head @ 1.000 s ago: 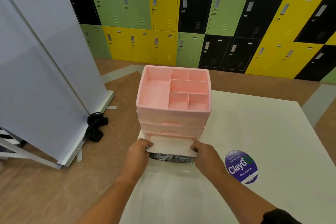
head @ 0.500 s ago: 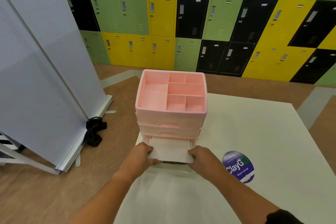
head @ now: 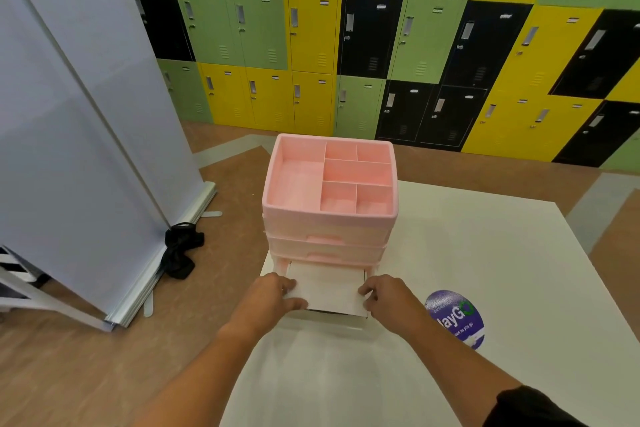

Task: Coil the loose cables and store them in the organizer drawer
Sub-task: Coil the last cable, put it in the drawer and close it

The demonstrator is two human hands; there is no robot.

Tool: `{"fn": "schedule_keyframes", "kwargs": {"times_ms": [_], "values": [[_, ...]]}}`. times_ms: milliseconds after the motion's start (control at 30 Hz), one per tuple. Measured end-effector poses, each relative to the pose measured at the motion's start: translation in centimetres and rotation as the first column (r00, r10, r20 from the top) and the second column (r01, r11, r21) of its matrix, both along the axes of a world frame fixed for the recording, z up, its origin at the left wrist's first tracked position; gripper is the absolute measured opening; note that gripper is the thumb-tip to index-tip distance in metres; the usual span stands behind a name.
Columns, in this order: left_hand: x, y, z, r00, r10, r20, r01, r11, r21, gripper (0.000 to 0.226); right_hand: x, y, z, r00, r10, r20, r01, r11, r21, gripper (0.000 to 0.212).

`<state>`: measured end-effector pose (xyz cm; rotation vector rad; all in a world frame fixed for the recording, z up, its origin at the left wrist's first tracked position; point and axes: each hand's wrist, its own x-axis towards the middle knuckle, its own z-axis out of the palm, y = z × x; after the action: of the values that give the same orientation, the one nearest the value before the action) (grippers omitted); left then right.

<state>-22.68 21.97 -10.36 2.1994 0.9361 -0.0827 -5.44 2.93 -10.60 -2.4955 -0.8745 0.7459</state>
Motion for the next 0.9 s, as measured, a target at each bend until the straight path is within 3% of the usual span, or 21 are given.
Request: {"fn": "schedule_keyframes", "kwargs": {"times_ms": [133,267,400,733,900], "values": [[0.3,-0.3,-0.1,0.999,-0.015,-0.043,0.017,0.998,0.064,0.056,-0.3,0.4,-0.3,1.0,-0.024,0.017,0.024,0.999,-0.023,0.025],[0.6,-0.4,-0.3,0.999,-0.019,-0.049,0.023,0.995,0.1,0.021,-0.7,0.7,-0.9,0.997,-0.051,0.054,0.052,0.998,-0.016,0.026],[0.7,-0.4,-0.7,0.998,-0.014,-0.059,0.022,0.991,0.13,0.034,-0.9,0.8,-1.2,0.994,-0.042,0.096,0.044,0.999,-0.022,0.023],[1.3,-0.3,-0.7,0.996,-0.017,-0.085,0.029,0.99,0.137,0.01,0.5,0.5,-1.0,0.998,0.016,0.063,-0.017,1.0,0.013,0.019],[1.6,-0.4,-0.8,0.992,-0.027,-0.127,0.051,0.981,0.19,0.017,0.5,0.7,-0.8,0.995,0.07,0.075,-0.068,0.997,-0.021,0.019]]}}
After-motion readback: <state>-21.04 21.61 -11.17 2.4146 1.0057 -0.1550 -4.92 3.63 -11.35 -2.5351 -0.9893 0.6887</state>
